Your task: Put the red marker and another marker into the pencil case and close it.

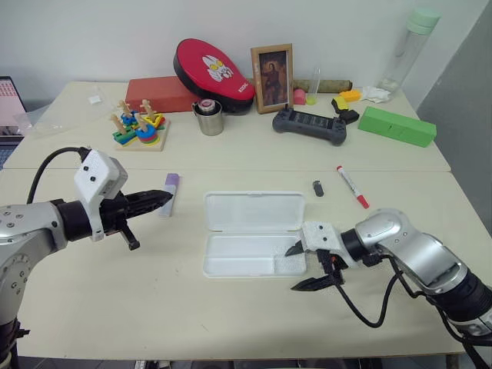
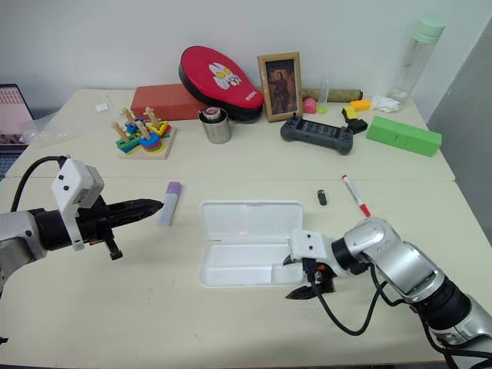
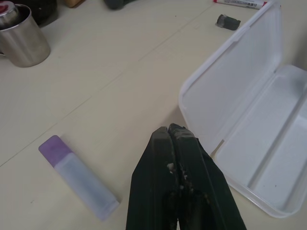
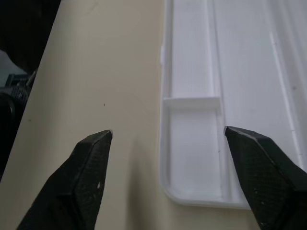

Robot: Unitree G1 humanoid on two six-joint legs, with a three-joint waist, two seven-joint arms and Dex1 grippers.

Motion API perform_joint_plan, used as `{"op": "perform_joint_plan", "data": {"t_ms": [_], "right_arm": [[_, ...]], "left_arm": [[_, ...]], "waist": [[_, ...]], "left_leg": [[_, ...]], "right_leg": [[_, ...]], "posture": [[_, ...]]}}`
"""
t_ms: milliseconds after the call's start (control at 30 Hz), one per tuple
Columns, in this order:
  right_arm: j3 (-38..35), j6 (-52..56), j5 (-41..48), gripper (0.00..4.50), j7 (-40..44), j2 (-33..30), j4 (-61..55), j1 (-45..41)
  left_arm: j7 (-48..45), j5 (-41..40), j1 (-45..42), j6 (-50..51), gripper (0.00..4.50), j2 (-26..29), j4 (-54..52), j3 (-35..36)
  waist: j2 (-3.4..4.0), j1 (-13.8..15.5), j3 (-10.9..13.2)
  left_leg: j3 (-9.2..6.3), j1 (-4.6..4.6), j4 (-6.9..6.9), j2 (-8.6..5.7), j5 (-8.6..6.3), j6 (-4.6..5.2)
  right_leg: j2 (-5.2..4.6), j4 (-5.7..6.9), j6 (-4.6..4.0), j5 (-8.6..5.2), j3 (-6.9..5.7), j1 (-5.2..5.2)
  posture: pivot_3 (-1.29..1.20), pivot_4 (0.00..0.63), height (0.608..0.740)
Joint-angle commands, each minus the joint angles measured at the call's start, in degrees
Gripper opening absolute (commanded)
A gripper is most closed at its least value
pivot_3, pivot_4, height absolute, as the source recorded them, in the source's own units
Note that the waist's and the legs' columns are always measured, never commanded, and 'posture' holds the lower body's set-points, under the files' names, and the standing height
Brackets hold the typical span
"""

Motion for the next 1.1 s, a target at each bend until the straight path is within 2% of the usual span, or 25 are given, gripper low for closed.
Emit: {"op": "perform_joint_plan", "data": {"t_ms": [33,233,400,700,900,1100], "right_arm": [[-6.57,2.62,6.27,4.49,0.03,0.49,-3.09,-1.52],[-11.94,2.6,10.64,4.49,-1.02,0.17,-3.97,-1.3],[-15.12,2.83,12.17,4.49,-3.49,-0.34,-3.25,-1.67],[-21.3,4.52,10.36,4.49,-12.65,-2.0,0.92,-2.51],[-21.03,3.85,4.41,4.49,-19.93,-2.65,7.22,-2.82],[-20.23,6.77,-1.8,4.49,-28.44,-1.77,14.67,-4.58]], "left_arm": [[-0.5,-0.99,-0.02,-0.06,0.0,0.1,-0.75,1.31],[0.42,-1.38,1.46,-0.38,0.0,-1.12,-2.32,2.2],[0.95,-6.28,0.77,2.26,0.0,-1.92,-4.16,5.32],[-8.25,-15.76,6.91,7.87,0.0,5.4,-12.17,12.89],[-4.29,-19.68,-2.46,7.51,0.0,6.27,-11.64,8.51],[-1.63,-20.21,-8.76,6.29,0.0,5.67,-11.87,3.04]], "waist": [[0.0,0.01,0.0],[0.0,0.0,0.0],[0.0,0.02,0.0],[0.0,-0.05,0.01],[-0.01,0.12,0.0],[-0.01,-0.03,0.01]], "left_leg": [[-0.01,0.0,0.0,0.0,0.0,0.0],[0.0,0.0,0.0,0.0,0.0,0.0],[-0.01,0.0,0.01,0.0,0.0,0.0],[0.0,-0.01,-0.01,0.01,0.0,0.0],[0.0,-0.01,0.05,0.0,0.01,0.01],[0.03,-0.08,0.01,0.0,0.0,0.01]], "right_leg": [[0.0,0.0,0.0,0.0,0.0,0.0],[0.0,0.0,0.0,0.0,0.0,0.0],[0.0,0.0,0.0,0.0,0.0,0.01],[0.0,0.01,-0.03,-0.02,0.0,-0.03],[0.0,0.01,-0.03,-0.01,0.0,0.0],[0.0,0.01,-0.02,-0.01,0.05,-0.09]], "posture": [[0.0,0.15,0.74],[0.0,0.15,0.74],[0.0,0.15,0.74],[0.0,0.15,0.74],[0.0,0.15,0.74],[0.0,0.15,0.74]]}}
